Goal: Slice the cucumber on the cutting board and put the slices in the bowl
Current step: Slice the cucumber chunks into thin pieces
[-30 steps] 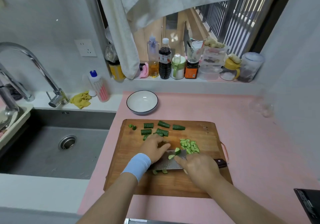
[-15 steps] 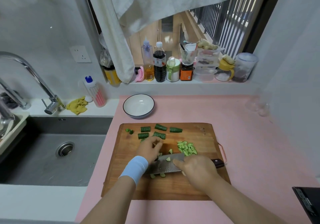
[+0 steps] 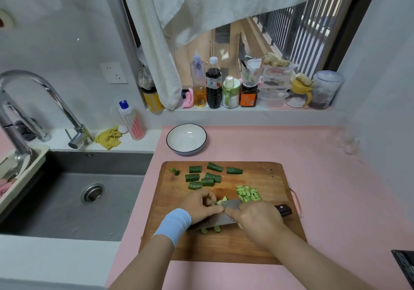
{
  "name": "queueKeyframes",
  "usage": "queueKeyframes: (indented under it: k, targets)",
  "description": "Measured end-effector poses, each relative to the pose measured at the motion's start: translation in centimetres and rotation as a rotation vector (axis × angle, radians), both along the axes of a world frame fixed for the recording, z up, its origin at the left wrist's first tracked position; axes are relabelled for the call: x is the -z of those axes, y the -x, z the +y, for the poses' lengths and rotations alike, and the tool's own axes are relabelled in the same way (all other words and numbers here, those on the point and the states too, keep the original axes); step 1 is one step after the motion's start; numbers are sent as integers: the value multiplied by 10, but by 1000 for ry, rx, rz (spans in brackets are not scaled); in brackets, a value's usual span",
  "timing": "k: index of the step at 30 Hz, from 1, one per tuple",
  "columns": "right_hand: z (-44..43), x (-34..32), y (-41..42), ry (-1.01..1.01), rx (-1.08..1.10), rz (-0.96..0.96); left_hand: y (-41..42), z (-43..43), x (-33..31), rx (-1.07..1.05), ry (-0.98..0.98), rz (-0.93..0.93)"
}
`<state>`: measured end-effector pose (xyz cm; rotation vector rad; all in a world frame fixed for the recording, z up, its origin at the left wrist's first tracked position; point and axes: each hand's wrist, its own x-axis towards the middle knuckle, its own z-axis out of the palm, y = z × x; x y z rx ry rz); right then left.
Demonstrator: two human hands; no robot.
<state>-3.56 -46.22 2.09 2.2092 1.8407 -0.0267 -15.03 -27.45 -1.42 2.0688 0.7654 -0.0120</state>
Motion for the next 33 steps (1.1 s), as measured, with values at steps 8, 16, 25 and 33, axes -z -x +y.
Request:
queueKeyframes:
  k: [8,16,25,33]
  targets:
    - [2,6,0,-21,3,-17,18,16,11,-222,-52,-72]
    - [11,1,7,-2,4,-9,9,7,6,-98,-2,-33]
    - [2,2,3,-38,-23,21,-9,9,8,-39,-83,-4]
    - [-27,-15,-33,-191,486,389,-10,29,3,-768,-92,-166]
